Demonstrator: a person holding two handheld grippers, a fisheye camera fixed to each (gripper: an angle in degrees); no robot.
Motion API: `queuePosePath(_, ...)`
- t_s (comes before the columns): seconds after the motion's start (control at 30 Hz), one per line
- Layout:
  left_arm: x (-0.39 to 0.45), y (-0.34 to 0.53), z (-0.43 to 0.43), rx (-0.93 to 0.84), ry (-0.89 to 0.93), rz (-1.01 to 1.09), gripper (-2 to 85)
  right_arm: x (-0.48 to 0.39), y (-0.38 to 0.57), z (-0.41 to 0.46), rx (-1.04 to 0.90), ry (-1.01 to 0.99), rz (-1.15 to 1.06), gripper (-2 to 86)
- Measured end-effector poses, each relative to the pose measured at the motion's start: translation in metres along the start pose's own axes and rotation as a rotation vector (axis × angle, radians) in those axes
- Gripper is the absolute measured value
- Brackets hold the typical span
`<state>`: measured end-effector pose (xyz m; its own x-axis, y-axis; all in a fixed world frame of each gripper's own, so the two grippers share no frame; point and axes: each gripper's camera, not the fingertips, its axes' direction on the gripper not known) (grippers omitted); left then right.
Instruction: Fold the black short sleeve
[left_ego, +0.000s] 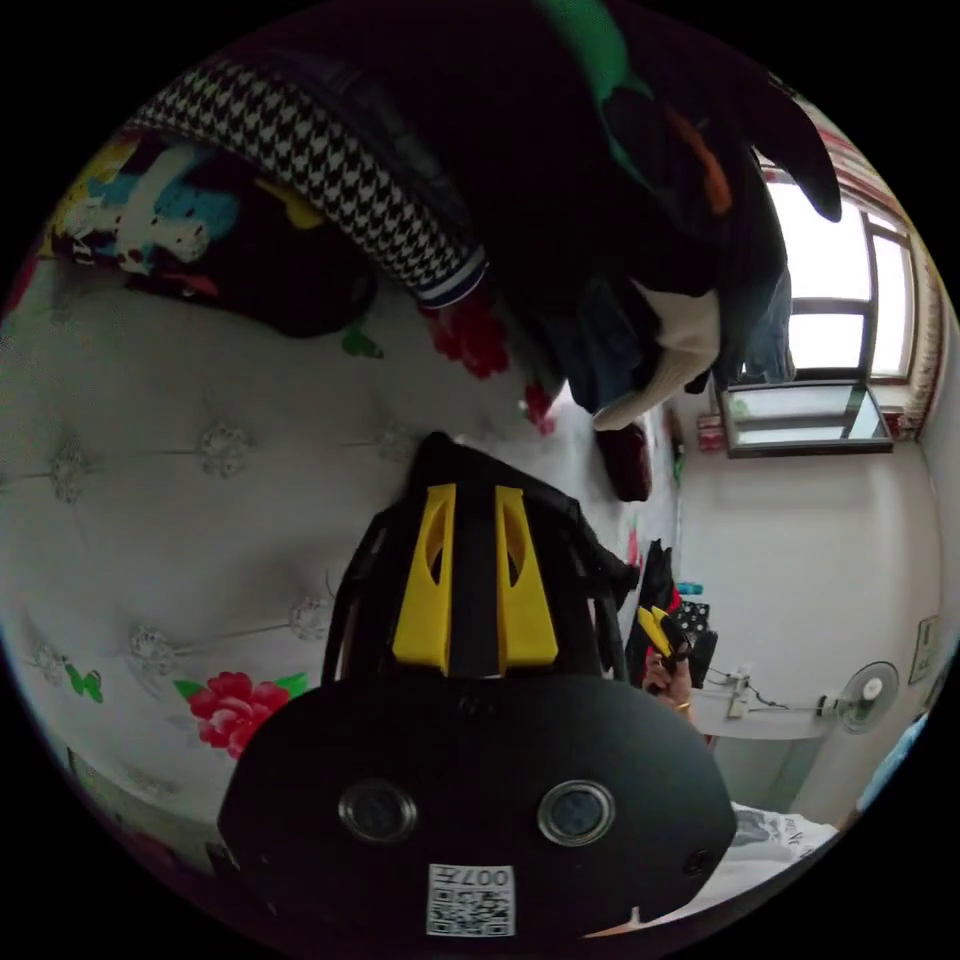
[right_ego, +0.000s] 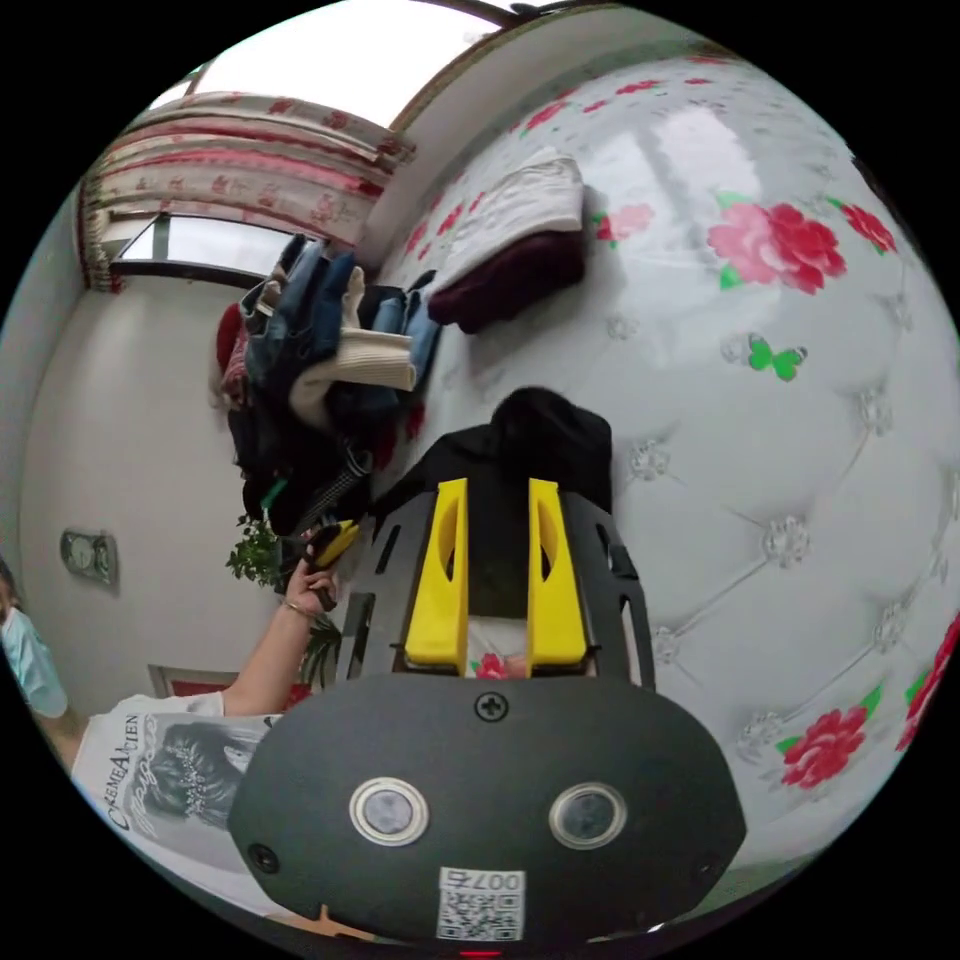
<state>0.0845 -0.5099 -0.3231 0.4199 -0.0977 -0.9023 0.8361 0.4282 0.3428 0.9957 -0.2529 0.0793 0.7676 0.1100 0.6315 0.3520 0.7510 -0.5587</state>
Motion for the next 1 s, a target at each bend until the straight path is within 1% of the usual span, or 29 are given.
queuePosePath(0.13, -0.012, 0.043, -0.016, -0.004, -0.040, 0.049, 7.1, 0.037, 0.042, -0.008, 0.041, -0.010, 0.131, 7.5)
queuePosePath(0.27, -0.013, 0.084, -0.016, -0.046, -0.081, 0.089, 7.8, 0.060, 0.076, -0.005, 0.057, -0.065, 0.240, 8.0)
queuePosePath(0.37, -0.011, 0.093, 0.007, -0.102, -0.086, 0.099, 7.9, 0.060, 0.068, 0.014, 0.032, -0.112, 0.255, 6.7)
queuePosePath(0.43, -0.014, 0.083, 0.035, -0.161, -0.082, 0.078, 6.0, 0.058, 0.053, 0.023, 0.025, -0.127, 0.256, 4.9)
queuePosePath(0.5, -0.012, 0.078, 0.043, -0.187, -0.083, 0.093, 3.9, 0.057, 0.039, 0.030, -0.019, -0.138, 0.266, 3.0)
queuePosePath(0.57, -0.005, 0.082, 0.041, -0.221, -0.086, 0.122, 3.4, 0.052, 0.037, 0.015, 0.013, -0.170, 0.234, 1.3)
queuePosePath(0.63, 0.007, 0.109, 0.031, -0.256, -0.064, 0.203, 3.3, 0.053, 0.048, -0.003, 0.027, -0.153, 0.208, 0.8)
queuePosePath(0.7, 0.011, 0.138, 0.031, -0.319, -0.050, 0.254, 3.8, 0.065, 0.065, -0.020, 0.019, -0.123, 0.226, 0.4)
queuePosePath(0.77, 0.009, 0.166, 0.032, -0.374, -0.057, 0.253, 4.2, 0.094, 0.090, -0.039, -0.007, -0.084, 0.318, 0.2)
queuePosePath(0.83, 0.009, 0.184, 0.018, -0.338, -0.120, 0.252, 3.6, 0.113, 0.109, -0.055, 0.036, -0.110, 0.387, 0.2)
queuePosePath(0.9, 0.019, 0.181, 0.003, -0.272, -0.136, 0.294, 3.2, 0.124, 0.120, -0.067, 0.084, -0.149, 0.430, 0.1)
queuePosePath(0.93, 0.033, 0.173, -0.002, -0.240, -0.125, 0.364, 2.8, 0.126, 0.123, -0.071, 0.102, -0.154, 0.436, 0.1)
queuePosePath(0.97, 0.041, 0.169, -0.002, -0.230, -0.121, 0.405, 2.7, 0.123, 0.122, -0.073, 0.100, -0.146, 0.426, 0.1)
queuePosePath(1.0, 0.059, 0.158, 0.004, -0.237, -0.110, 0.489, 2.7, 0.121, 0.120, -0.072, 0.093, -0.136, 0.416, 0.1)
